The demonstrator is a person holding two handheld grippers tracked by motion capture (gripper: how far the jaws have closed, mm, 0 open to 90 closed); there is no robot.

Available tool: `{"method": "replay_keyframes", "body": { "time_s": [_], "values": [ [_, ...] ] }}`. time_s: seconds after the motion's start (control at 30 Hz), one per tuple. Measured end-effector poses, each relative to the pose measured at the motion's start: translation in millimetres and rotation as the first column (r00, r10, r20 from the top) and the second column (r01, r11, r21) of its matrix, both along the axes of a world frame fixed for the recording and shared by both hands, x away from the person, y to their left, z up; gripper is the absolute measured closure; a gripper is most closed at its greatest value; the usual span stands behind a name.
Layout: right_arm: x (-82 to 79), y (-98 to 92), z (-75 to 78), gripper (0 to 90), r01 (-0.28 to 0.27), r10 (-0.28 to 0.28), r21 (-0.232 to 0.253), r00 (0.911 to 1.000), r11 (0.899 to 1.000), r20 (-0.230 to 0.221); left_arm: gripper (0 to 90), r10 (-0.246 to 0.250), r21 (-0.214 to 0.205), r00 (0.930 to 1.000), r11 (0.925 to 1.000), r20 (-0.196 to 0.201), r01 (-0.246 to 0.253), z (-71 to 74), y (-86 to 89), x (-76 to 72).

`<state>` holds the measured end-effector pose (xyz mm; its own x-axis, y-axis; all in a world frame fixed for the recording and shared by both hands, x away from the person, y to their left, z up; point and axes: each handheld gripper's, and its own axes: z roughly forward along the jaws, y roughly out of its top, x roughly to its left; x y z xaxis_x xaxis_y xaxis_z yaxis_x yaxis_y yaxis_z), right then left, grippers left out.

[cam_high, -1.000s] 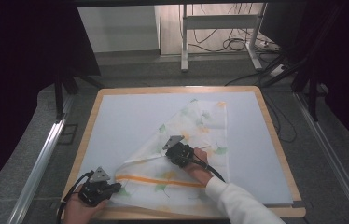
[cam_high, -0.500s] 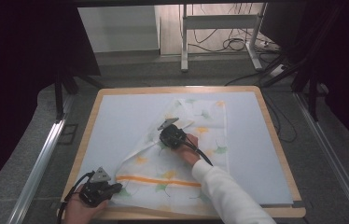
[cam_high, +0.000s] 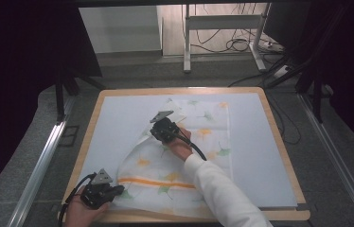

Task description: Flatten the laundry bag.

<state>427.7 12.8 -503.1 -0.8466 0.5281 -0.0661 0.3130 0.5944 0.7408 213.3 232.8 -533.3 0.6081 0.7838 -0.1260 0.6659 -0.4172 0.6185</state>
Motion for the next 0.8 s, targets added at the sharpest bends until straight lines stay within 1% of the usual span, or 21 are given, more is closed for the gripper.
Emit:
{"method": "replay_keyframes", "body": {
  "time_s": [0.03, 0.1, 0.17, 0.2, 0.27, 0.3, 0.4, 0.47, 0.53, 0.6, 0.7, 0.8],
  "values": [
    [-1.9, -2.1, 1.4, 89.2, -0.01, 0.01, -0.002, 0.9999, 1.0, -0.002, 88.8, 0.0, 0.0, 1.0, 1.0, 0.0, 0.0, 0.0, 0.0, -0.1],
    [-6.8, -7.6, 3.4, 89.2, -0.026, 0.026, 0.004, 0.9993, 1.0, -0.026, 88.7, 0.001, -0.001, 1.0, 1.0, -0.002, -0.001, 0.0, 0.0, -0.1],
    [-13.4, -12.5, 3.3, 89.2, -0.05, 0.05, -0.002, 0.9974, 0.999, -0.053, 88.7, 0.0, 0.0, 1.0, 1.0, -0.002, 0.0, -0.1, 0.0, 0.2],
    [-16.8, -14.2, 2.2, 89.2, -0.066, 0.065, -0.019, 0.9961, 0.998, -0.059, 88.7, -0.001, 0.0, 1.0, 1.0, -0.002, 0.001, 0.0, 0.0, 0.4],
    [-21.1, -14.9, -2.6, 89.2, -0.083, 0.079, -0.059, 0.9943, 0.995, -0.072, 88.7, -0.002, 0.003, 1.0, 1.0, -0.001, 0.002, 0.1, -0.2, 0.4],
    [-21.3, -13.9, -5.5, 89.2, -0.074, 0.068, -0.071, 0.994, 0.995, -0.085, 88.7, -0.001, 0.003, 1.0, 1.0, -0.001, 0.001, 0.2, -0.3, 0.2],
    [-13.1, -8.7, -14.0, 89.2, -0.051, 0.044, -0.08, 0.995, 0.995, -0.09, 88.7, -0.001, 0.002, 1.0, 1.0, 0.0, 0.001, 0.3, -0.1, -0.3],
    [-1.9, -1.6, -20.5, 89.2, -0.02, 0.011, -0.096, 0.9962, 0.995, -0.086, 88.7, -0.002, 0.003, 1.0, 1.0, 0.0, 0.002, 0.5, 0.3, -0.4],
    [7.8, 4.3, -23.4, 89.2, 0.009, -0.016, -0.081, 0.9961, 0.997, -0.087, 88.7, -0.002, 0.0, 1.0, 1.0, -0.001, 0.002, 0.0, 0.6, 0.1],
    [15.5, 11.7, -23.2, 89.1, 0.029, -0.035, -0.069, 0.9956, 0.997, -0.087, 88.6, -0.003, -0.004, 1.0, 1.0, -0.003, 0.003, -0.1, 0.7, 0.4],
    [24.5, 26.2, -18.9, 87.7, 0.049, -0.055, -0.07, 0.9955, 0.996, -0.077, 88.6, -0.003, -0.004, 1.0, 1.0, -0.003, 0.003, -0.1, 0.8, 0.5],
    [29.9, 43.8, -13.7, 88.1, 0.043, -0.048, -0.079, 0.997, 0.996, -0.062, 88.6, -0.005, -0.002, 1.0, 1.0, -0.001, 0.005, -0.1, 0.7, 0.4]
  ]
}}
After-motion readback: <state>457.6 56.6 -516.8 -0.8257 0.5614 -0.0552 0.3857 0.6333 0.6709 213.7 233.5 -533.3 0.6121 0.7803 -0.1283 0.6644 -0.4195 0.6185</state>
